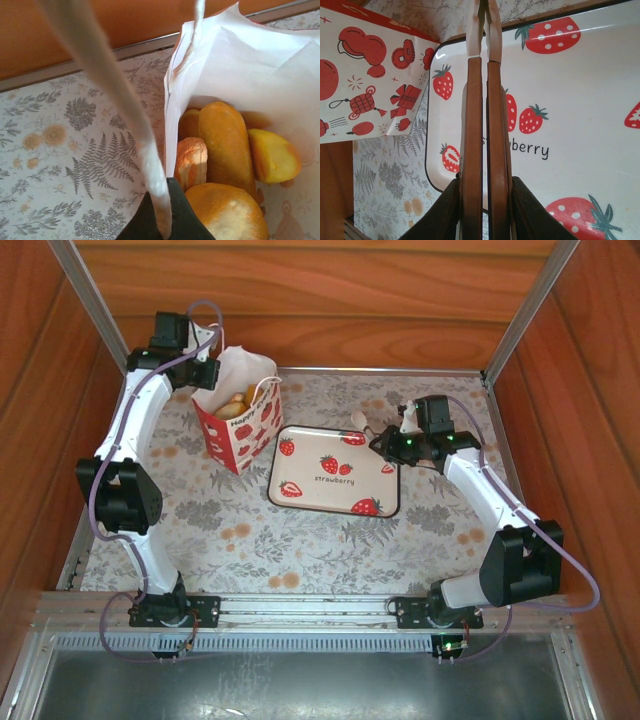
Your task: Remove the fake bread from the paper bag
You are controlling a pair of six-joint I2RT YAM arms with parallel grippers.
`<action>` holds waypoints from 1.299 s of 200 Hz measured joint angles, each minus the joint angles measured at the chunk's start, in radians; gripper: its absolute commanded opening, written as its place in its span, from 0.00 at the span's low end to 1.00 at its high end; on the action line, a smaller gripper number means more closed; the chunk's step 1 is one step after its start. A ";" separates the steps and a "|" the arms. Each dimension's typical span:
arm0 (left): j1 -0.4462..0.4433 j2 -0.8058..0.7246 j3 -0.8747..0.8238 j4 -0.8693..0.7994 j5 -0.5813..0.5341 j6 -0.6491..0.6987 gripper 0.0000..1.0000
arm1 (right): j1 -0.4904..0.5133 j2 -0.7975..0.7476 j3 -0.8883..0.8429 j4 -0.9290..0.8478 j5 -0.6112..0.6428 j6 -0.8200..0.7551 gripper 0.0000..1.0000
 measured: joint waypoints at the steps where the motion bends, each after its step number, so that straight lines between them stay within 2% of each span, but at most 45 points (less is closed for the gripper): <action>1: 0.000 0.000 0.001 0.000 -0.001 0.001 0.00 | 0.000 0.000 0.000 0.000 0.000 0.000 0.14; 131: -0.024 -0.001 0.097 -0.011 -0.108 0.154 0.00 | 0.024 -0.034 0.063 -0.001 -0.069 0.000 0.17; 161: -0.047 -0.037 0.012 0.059 -0.154 0.166 0.00 | 0.031 -0.055 0.065 -0.010 -0.068 0.000 0.18; 198: -0.104 -0.137 -0.179 0.218 -0.235 0.189 0.00 | 0.048 -0.062 0.065 -0.032 -0.070 0.000 0.19; 260: -0.160 -0.280 -0.388 0.406 -0.286 0.224 0.00 | 0.084 -0.091 0.153 -0.098 -0.067 0.001 0.20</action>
